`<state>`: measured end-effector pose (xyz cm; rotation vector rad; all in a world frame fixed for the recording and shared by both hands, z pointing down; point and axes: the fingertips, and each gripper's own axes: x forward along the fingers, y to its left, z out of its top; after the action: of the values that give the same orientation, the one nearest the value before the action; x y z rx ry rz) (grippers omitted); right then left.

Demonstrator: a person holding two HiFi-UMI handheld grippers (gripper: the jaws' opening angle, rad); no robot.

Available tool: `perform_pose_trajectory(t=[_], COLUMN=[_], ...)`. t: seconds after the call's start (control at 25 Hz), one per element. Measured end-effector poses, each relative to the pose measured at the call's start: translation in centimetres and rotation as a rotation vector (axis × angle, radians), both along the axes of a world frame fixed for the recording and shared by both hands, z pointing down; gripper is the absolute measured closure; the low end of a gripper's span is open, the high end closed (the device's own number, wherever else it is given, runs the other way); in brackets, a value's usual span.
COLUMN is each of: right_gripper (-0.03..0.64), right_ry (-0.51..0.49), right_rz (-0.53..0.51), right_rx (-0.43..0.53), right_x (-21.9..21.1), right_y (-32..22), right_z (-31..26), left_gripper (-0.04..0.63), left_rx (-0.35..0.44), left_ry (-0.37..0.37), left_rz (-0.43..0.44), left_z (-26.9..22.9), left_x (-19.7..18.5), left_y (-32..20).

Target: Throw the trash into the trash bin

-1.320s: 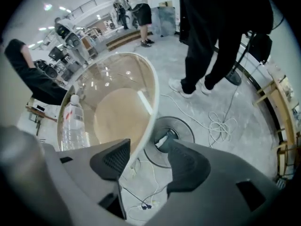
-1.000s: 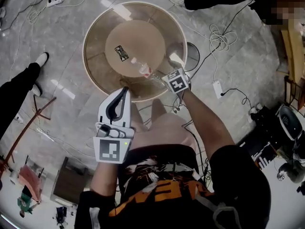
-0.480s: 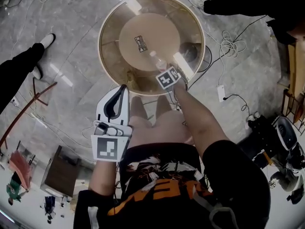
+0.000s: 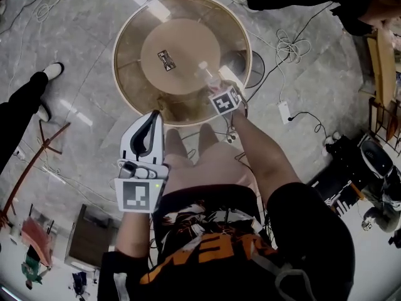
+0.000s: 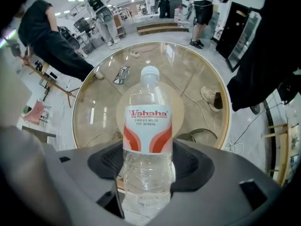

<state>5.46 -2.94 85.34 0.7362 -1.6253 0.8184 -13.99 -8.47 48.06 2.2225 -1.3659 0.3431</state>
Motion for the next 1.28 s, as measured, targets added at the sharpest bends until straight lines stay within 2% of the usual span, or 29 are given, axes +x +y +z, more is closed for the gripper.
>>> perform_pose_trajectory(t=[0.16,0.24,0.4,0.56,0.76,1.04,1.28], right_gripper=[0.308,0.308,0.307,0.304,0.301,0.288,0.293], right_ry=[-0.009,0.004,0.031,0.061,0.073,0.070,0.061], right_rz=[0.205,0.303,0.423,0.486,0.546,0.607,0.577], right_rx=[0.005,0.039,0.062,0.040,0.011,0.012,0.007], right_x=[5.7,9.4,16.1,20.8,24.4,26.7,27.1], right_y=[-0.6,-1.5,-2.0,-2.0,-2.2,-2.5,-2.5], right_z=[-1.4,-2.0,-2.5,-2.0,-0.7,0.9,0.9], left_gripper=[0.572,0.572,0.572,0.572,0.572,0.572,0.572], left_rx=[0.000,0.009,0.024,0.013,0.003,-0.018,-0.024], left_ry=[0.002,0.004,0.000,-0.013,-0.031,-0.051,-0.042], left_rz=[0.030,0.053,0.103,0.143,0.188,0.217,0.198], left_z=[-0.2,-0.5,-1.3,-0.9,-0.8,0.0,0.2], left_x=[2.5,4.1,7.4,10.4,14.1,16.8,17.3], left_y=[-0.2,-0.2,-0.2,-0.2,-0.4,-0.3,-0.8])
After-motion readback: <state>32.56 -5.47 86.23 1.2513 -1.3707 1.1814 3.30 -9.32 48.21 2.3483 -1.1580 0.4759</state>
